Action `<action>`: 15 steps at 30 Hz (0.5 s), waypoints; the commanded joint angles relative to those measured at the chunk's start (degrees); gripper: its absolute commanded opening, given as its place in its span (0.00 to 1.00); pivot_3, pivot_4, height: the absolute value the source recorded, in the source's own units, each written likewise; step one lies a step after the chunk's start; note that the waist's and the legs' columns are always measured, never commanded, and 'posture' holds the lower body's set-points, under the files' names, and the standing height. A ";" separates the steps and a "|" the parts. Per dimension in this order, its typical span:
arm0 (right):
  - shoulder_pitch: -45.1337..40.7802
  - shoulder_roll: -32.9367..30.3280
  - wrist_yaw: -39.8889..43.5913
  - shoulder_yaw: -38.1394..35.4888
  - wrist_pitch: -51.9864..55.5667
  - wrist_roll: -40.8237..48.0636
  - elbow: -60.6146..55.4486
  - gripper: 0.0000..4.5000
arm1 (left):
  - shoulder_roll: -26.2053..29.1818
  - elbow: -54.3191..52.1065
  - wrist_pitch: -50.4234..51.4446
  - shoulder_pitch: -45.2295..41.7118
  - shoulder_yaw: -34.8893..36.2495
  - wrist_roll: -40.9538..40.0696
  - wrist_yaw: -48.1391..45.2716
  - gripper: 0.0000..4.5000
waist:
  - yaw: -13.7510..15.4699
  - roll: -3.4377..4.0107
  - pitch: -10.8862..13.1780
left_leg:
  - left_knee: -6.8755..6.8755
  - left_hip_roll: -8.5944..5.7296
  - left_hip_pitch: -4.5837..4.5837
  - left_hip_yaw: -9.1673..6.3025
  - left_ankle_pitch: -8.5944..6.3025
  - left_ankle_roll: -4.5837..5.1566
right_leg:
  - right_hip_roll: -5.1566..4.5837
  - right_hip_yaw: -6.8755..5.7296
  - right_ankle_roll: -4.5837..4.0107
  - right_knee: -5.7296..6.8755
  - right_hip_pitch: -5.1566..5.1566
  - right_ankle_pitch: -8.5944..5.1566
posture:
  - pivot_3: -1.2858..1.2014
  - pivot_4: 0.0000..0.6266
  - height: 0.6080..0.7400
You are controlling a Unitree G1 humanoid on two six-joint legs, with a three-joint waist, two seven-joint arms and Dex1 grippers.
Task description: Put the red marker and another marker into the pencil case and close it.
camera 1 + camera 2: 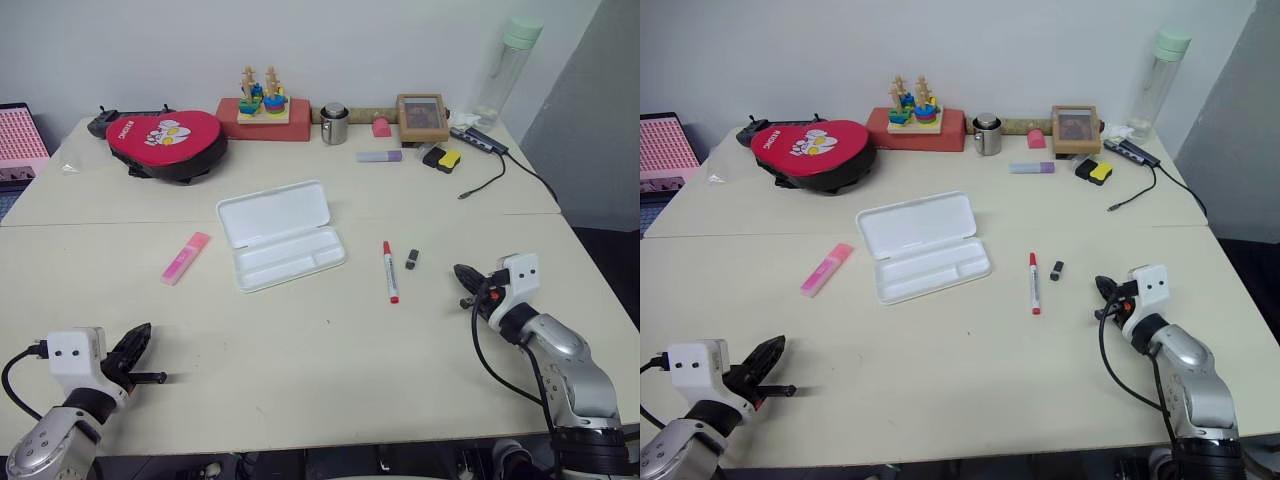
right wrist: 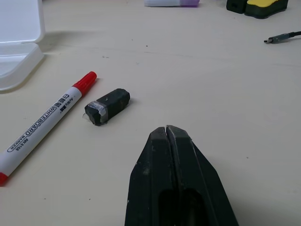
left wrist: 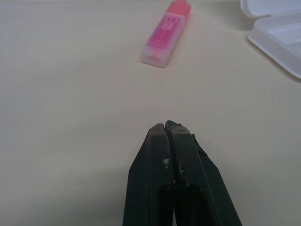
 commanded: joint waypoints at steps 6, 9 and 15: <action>-1.63 -1.31 0.94 -0.21 2.67 1.07 -2.45 0.00 | 0.80 -2.42 1.10 -0.39 1.08 -1.34 0.59 0.26 | 0.02 0.00 0.00 | 0.00 0.00 0.00 0.01 0.00 0.00 | 0.00 0.02 -0.01 0.01 0.00 0.00 | 0.52 0.24 1.00; -1.90 -2.15 1.33 -0.34 2.23 0.33 -1.83 0.00 | 0.78 -3.07 2.00 -0.57 0.99 -2.05 0.65 0.39 | 0.02 0.00 0.00 | 0.00 0.00 0.00 0.00 0.00 0.00 | 0.00 0.01 0.00 0.01 0.00 0.00 | 0.52 0.24 1.00; -2.37 -2.65 1.61 -0.36 2.73 0.72 -2.02 0.08 | 0.77 -4.06 2.84 -0.71 1.15 -1.77 1.37 0.65 | 0.03 0.00 0.00 | 0.00 0.00 0.00 0.00 0.00 0.00 | 0.00 0.00 0.00 0.00 0.00 0.00 | 0.52 0.24 1.00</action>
